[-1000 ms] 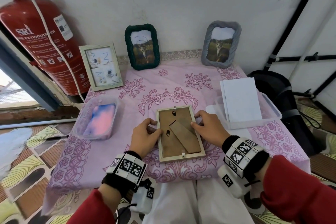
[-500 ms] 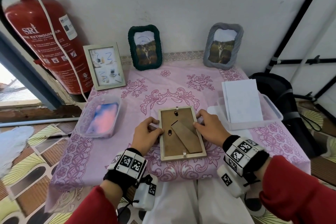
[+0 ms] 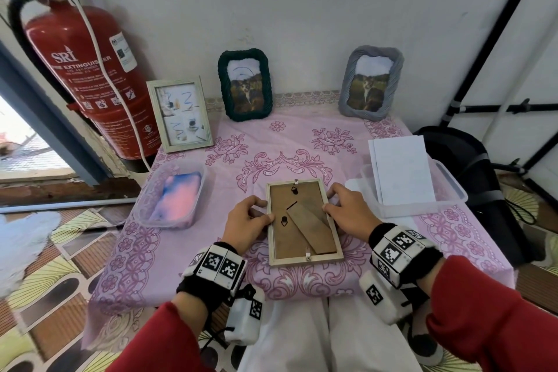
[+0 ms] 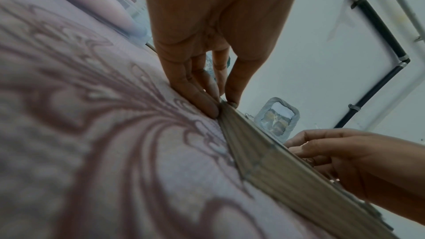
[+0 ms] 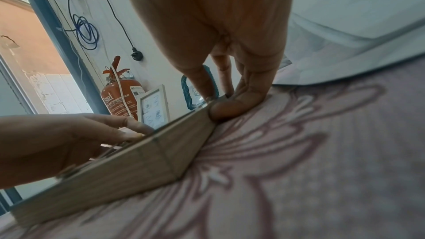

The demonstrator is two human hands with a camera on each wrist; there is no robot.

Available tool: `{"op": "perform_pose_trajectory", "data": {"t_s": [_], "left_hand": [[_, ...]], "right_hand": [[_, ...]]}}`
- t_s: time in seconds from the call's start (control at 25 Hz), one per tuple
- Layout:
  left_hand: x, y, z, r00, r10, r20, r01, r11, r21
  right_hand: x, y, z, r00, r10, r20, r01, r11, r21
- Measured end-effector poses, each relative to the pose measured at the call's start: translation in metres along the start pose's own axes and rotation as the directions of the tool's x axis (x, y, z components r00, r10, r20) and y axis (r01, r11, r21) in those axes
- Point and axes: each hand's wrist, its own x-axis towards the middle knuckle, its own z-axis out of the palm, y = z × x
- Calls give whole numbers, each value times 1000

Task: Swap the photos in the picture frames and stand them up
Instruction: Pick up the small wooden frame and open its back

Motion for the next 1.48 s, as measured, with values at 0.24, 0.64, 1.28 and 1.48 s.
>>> {"op": "perform_pose_trajectory", "data": {"t_s": [0.24,0.64,1.28,1.48], "left_hand": [[0,0,-4,999,-33,41,33,999,-1],[-28,16,-14,904,385,188,-423,869,255],[-27,11,-6,635,354,687,-675,686,270],[-27,11,-6,647,358,673,-663,701,264]], "right_hand": [[-6,0,-6,999,17,40,-20,997,71],[10,-24,-25,986,-164,20,164,986,-20],[66,-47,3,978,-153,143,199,895,-399],[68,-49,6,983,-140,115,178,877,-447]]}}
